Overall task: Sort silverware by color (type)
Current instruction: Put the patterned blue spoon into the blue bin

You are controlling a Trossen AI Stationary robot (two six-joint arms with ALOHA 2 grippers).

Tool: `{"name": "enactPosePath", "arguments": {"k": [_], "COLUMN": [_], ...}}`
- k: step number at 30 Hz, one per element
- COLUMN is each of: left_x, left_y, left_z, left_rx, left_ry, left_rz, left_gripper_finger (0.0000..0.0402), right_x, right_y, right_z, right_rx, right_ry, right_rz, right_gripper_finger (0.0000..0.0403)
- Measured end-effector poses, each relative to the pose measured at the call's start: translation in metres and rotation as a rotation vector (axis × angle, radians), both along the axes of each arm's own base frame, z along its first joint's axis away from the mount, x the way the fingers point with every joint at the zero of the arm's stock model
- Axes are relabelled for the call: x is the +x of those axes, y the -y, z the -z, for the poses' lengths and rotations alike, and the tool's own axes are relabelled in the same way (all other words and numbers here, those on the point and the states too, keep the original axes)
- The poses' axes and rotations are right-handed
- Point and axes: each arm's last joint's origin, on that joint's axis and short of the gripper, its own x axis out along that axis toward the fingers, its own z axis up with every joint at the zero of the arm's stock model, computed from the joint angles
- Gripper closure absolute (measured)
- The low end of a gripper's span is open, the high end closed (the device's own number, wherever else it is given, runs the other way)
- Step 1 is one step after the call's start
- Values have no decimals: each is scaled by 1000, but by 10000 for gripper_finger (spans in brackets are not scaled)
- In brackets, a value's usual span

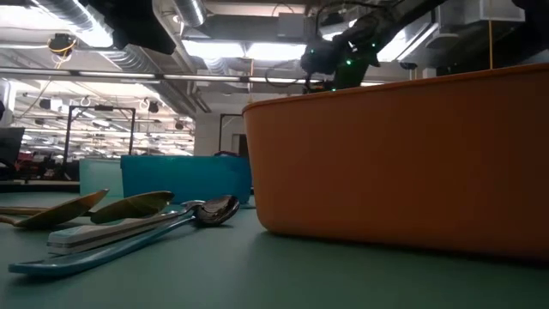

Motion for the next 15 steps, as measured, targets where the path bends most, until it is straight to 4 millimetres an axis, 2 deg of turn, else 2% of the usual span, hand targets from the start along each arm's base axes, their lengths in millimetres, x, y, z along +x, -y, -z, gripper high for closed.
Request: {"name": "enactPosePath", "arguments": {"k": [7, 15], "left_x": [0, 0], "left_y": [0, 0], "left_z": [0, 0], "left_rx": [2, 3], "left_ry": [-3, -4], "left_rz": [9, 8], "left_gripper_finger": [321, 321], "right_x": [-13, -19], "right_y": [-10, -9], "right_z": [24, 44], "right_rx": [139, 136], "right_ry": [-87, -77], "right_rz": [-30, -20], "right_gripper_finger": [290, 290]}}
